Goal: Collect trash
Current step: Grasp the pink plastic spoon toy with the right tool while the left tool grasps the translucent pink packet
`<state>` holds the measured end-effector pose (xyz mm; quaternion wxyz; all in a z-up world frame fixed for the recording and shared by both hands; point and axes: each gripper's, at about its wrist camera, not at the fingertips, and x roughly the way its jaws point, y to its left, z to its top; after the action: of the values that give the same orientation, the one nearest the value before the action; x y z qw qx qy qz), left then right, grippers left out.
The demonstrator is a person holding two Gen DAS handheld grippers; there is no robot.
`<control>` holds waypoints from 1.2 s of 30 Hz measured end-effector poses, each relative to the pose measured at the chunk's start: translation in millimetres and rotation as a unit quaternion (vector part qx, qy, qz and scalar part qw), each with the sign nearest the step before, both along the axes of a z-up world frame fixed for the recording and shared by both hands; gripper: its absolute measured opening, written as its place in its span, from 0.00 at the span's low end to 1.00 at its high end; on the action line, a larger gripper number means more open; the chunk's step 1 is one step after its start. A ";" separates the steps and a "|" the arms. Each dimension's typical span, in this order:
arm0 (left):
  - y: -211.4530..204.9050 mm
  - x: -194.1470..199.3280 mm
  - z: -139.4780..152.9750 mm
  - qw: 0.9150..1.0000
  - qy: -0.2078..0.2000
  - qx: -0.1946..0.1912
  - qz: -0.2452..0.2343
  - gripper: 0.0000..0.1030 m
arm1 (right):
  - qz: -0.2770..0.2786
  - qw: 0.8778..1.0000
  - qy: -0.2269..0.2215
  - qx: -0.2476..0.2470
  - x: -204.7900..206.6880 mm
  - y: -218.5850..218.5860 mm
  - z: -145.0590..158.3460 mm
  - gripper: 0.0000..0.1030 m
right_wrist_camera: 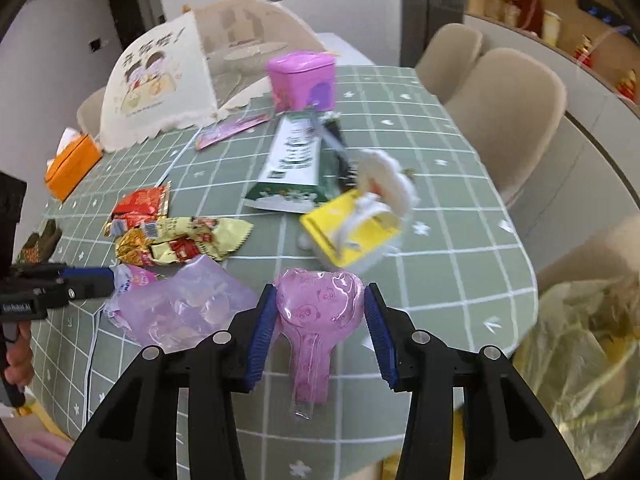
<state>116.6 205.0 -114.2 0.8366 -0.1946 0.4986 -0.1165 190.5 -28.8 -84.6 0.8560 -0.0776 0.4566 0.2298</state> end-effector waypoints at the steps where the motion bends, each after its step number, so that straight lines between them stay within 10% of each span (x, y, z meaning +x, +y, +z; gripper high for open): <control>1: -3.4 1.0 -0.6 1.000 0.001 -0.002 -0.003 0.31 | -0.008 1.000 0.004 0.007 0.2 -7.6 -0.8 0.41; 9: -28.4 7.9 2.2 1.000 0.000 -0.004 -0.013 0.31 | -0.012 0.998 0.044 0.043 4.8 -25.5 -24.6 0.45; 30: -95.8 11.0 -26.6 0.997 0.073 -0.016 -0.016 0.31 | -0.070 0.997 -0.016 0.025 -12.4 -108.8 8.3 0.51; 36: -115.8 24.6 -26.1 0.997 0.076 -0.002 0.025 0.07 | -0.066 0.998 -0.011 0.020 -19.4 -114.8 1.6 0.51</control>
<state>141.2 89.2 -140.3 0.7986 -0.2170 0.5553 -0.0819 171.1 -143.6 -83.0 0.8757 -0.0328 0.4466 0.1808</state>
